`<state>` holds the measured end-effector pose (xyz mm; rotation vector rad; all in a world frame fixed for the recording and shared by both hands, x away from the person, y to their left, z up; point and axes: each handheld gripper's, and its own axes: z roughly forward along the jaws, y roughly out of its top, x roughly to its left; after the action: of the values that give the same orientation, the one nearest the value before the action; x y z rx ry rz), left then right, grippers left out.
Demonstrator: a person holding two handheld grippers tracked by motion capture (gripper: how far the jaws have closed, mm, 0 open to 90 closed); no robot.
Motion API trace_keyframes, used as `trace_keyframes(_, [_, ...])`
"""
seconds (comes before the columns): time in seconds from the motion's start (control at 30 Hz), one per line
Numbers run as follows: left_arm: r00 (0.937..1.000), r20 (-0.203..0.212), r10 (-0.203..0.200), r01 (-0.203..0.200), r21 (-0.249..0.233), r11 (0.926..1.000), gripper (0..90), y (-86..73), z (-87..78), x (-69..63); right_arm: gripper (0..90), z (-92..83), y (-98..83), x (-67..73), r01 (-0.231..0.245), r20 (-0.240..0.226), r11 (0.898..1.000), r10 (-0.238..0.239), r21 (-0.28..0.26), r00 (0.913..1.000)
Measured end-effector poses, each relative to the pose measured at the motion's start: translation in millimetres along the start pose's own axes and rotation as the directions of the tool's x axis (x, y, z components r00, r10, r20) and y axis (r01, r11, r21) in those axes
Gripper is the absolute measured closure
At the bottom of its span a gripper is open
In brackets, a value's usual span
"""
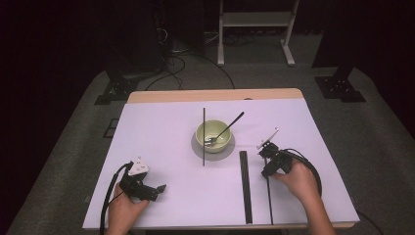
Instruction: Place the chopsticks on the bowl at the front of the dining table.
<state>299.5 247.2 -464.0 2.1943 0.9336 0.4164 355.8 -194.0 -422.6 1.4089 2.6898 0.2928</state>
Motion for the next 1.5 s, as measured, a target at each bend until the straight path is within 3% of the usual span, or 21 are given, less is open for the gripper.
trace_keyframes(0.7, [1.0000, -0.001, 0.003, -0.003, 0.000, 1.0000, 0.0, 0.0, 0.0, 0.2, 84.7, -0.1, 6.5, -1.2, 0.000, 0.004, 1.000, 0.000, -0.002, 1.0000])
trace_keyframes(0.93, [1.0000, 0.000, 0.002, -0.002, 0.000, 1.0000, 0.0, 0.0, 0.0, 0.2, 83.4, 0.3, 4.5, -3.0, -0.008, 0.006, 1.000, 0.008, -0.009, 0.9999])
trace_keyframes(1.1, [1.0000, 0.000, 0.003, -0.003, 0.000, 1.0000, 0.0, 0.1, 0.0, 0.1, 63.1, -0.4, -2.2, -4.8, -0.020, -0.029, 0.999, 0.019, -0.038, 0.9994])
trace_keyframes(1.2, [1.0000, -0.001, 0.003, -0.003, 0.000, 1.0000, 0.0, 0.0, 0.0, 0.1, 57.6, -0.9, -9.8, -5.8, -0.012, -0.043, 0.997, 0.009, -0.070, 0.9990])
trace_keyframes(1.5, [1.0000, -0.002, 0.004, -0.004, 0.000, 1.0000, 0.0, 0.0, -0.1, 0.0, 63.0, -3.6, -32.0, -4.5, 0.017, -0.014, 0.993, -0.019, -0.120, 0.9997])
